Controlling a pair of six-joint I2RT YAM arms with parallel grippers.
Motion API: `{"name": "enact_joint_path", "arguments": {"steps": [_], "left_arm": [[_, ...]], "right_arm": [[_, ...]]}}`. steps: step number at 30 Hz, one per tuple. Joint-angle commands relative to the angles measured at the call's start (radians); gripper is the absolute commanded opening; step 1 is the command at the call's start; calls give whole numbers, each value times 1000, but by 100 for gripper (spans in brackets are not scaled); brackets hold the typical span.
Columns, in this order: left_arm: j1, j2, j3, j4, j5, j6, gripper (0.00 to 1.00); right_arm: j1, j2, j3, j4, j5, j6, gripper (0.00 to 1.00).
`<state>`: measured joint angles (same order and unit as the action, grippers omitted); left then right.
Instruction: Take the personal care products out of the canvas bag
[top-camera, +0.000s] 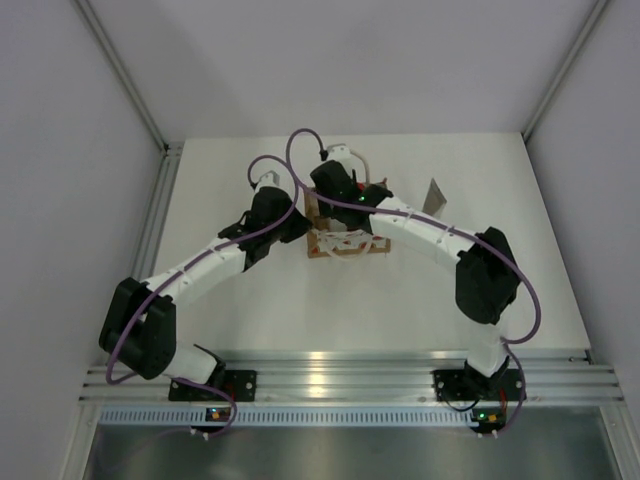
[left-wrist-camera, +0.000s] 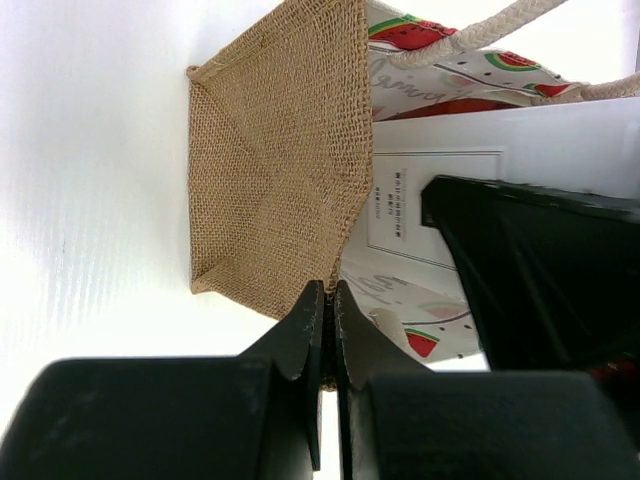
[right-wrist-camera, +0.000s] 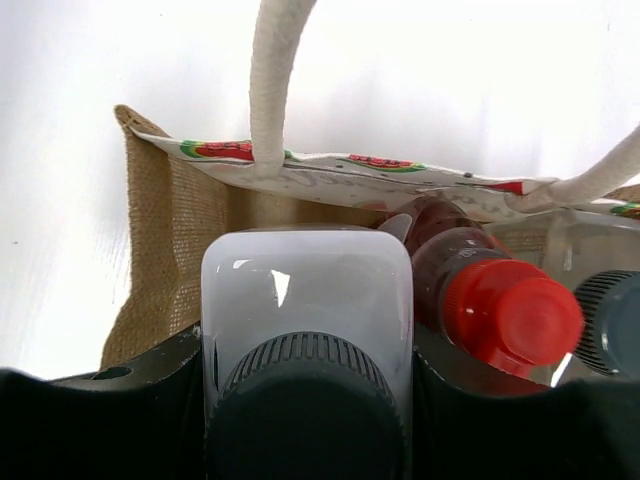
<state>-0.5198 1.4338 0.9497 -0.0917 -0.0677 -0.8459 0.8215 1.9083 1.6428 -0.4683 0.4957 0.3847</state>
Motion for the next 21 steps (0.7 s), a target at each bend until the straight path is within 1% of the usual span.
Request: {"name": "enact_joint_path", "arguments": {"steps": [1, 8, 16, 21], "left_arm": [[1, -27, 9, 15, -32, 5, 0], [1, -23, 14, 1, -46, 10, 0], [1, -19, 20, -11, -67, 10, 0], [1, -18, 21, -13, -64, 10, 0]], "right_arm": [[-1, -121, 41, 126, 11, -30, 0], [1, -209, 64, 100, -20, -49, 0], [1, -290, 156, -42, -83, -82, 0], [-13, -386, 183, -107, -105, -90, 0]]}}
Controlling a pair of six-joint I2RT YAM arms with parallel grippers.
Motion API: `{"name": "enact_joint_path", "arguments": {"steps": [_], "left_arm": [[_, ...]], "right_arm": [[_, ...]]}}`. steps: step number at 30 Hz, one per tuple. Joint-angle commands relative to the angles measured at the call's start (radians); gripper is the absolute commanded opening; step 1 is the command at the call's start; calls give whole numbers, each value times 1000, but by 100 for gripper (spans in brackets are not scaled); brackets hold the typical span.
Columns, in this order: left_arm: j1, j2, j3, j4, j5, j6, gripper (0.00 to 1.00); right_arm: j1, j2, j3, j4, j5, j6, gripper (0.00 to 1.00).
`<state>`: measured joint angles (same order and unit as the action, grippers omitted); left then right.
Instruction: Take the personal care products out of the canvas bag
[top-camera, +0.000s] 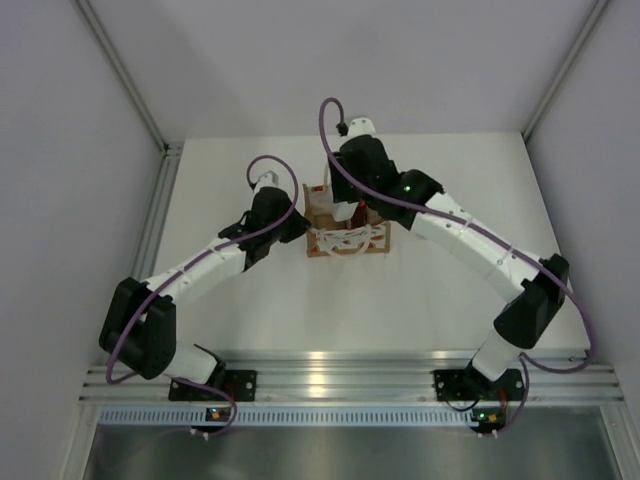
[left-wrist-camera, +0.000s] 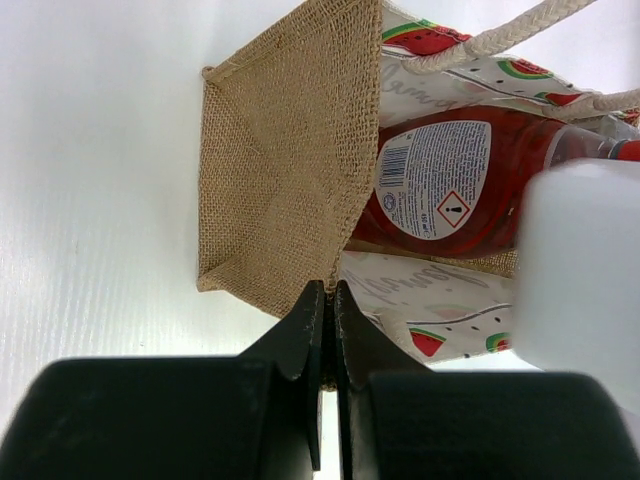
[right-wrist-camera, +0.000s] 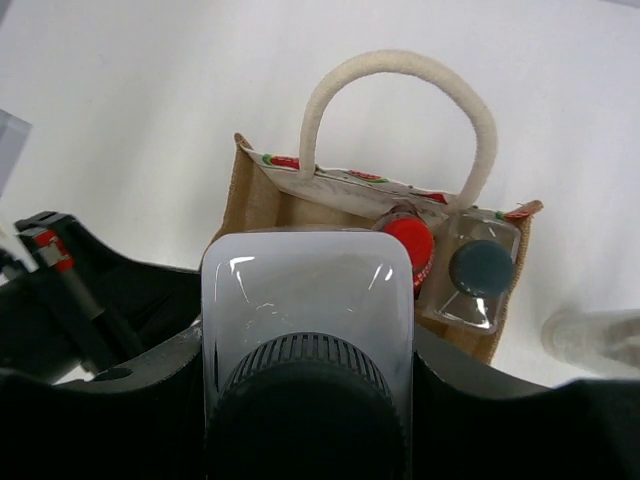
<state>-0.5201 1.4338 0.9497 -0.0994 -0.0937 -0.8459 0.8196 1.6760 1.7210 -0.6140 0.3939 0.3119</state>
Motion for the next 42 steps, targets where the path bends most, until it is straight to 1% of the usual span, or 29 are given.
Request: {"name": "enact_joint_path", "arguments": {"steps": [1, 5, 9, 11, 15, 16, 18, 19, 20, 22, 24, 28, 32, 33, 36, 40, 42], "left_arm": [[2, -16, 21, -5, -40, 11, 0], [2, -19, 21, -8, -43, 15, 0], [2, -22, 23, -8, -41, 16, 0], [3, -22, 23, -8, -41, 19, 0], [2, -22, 27, -10, -38, 25, 0], [2, -21, 30, -11, -38, 28, 0], [3, -23, 31, -13, -35, 30, 0], [3, -23, 32, -13, -35, 30, 0], [2, -23, 34, -13, -34, 31, 0], [2, -23, 38, -14, -29, 36, 0], [2, -23, 40, -19, -31, 41, 0], [3, -24, 46, -29, -37, 51, 0], [2, -26, 46, -31, -38, 56, 0], [3, -27, 46, -31, -38, 56, 0], [3, -26, 49, -29, -34, 57, 0], [2, -29, 50, -31, -21, 61, 0], [3, -32, 49, -33, -20, 61, 0]], "right_arm": [[-20, -169, 104, 31, -9, -16, 0], [-54, -262, 83, -1, -27, -20, 0], [-131, -346, 39, -47, -38, -11, 0], [-189, -409, -18, -52, -53, -8, 0], [-305, -482, -125, -61, -76, -19, 0], [-324, -498, -176, -56, -84, -25, 0], [-359, -504, -221, -47, -104, -33, 0], [-382, -507, -275, -35, -109, -39, 0], [-395, -521, -302, -1, -106, -42, 0], [-428, -538, -357, 11, -99, -36, 0], [-462, -553, -385, 19, -84, -22, 0], [-530, -602, -452, 26, -128, 1, 0], [-615, -598, -511, 22, -118, 33, 0], [-649, -590, -521, 20, -112, 41, 0], [-694, -541, -555, 34, -99, 55, 0], [-734, -446, -569, 167, -176, 7, 0], [-750, -417, -577, 230, -182, -19, 0]]}}
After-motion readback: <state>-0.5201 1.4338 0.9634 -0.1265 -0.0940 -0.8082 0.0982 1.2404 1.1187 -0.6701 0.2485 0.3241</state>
